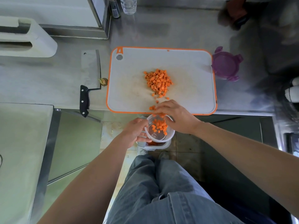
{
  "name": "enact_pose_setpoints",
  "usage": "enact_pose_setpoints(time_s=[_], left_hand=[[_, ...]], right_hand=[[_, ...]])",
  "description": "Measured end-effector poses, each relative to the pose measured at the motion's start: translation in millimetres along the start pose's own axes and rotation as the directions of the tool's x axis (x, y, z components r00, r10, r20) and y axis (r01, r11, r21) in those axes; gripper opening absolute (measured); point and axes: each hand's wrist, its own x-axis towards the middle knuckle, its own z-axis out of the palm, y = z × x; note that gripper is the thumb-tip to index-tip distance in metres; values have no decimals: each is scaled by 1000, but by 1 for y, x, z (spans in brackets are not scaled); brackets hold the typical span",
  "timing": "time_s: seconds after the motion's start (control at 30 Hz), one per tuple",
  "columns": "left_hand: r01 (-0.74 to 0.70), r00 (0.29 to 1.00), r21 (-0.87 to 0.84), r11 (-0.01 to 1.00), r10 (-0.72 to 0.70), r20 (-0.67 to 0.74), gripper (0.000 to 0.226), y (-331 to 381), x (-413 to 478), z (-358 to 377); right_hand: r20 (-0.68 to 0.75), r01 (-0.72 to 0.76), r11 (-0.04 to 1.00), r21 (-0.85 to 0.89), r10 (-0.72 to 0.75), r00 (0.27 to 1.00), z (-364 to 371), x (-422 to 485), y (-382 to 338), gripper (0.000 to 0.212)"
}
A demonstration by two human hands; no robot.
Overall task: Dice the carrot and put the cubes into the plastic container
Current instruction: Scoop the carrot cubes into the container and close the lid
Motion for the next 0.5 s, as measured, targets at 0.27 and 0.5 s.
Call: enact_pose_setpoints(time_s=[0.27,0.5], left_hand=[[-12,999,55,998,11,35,29,6,0,-7],[16,997,88,996,-22,69,23,14,4,-16]], right_hand=[[-117,-69,995,67,77,990,-13,38,5,33],[-153,-234,961,-146,211,965,-30,93,12,49]])
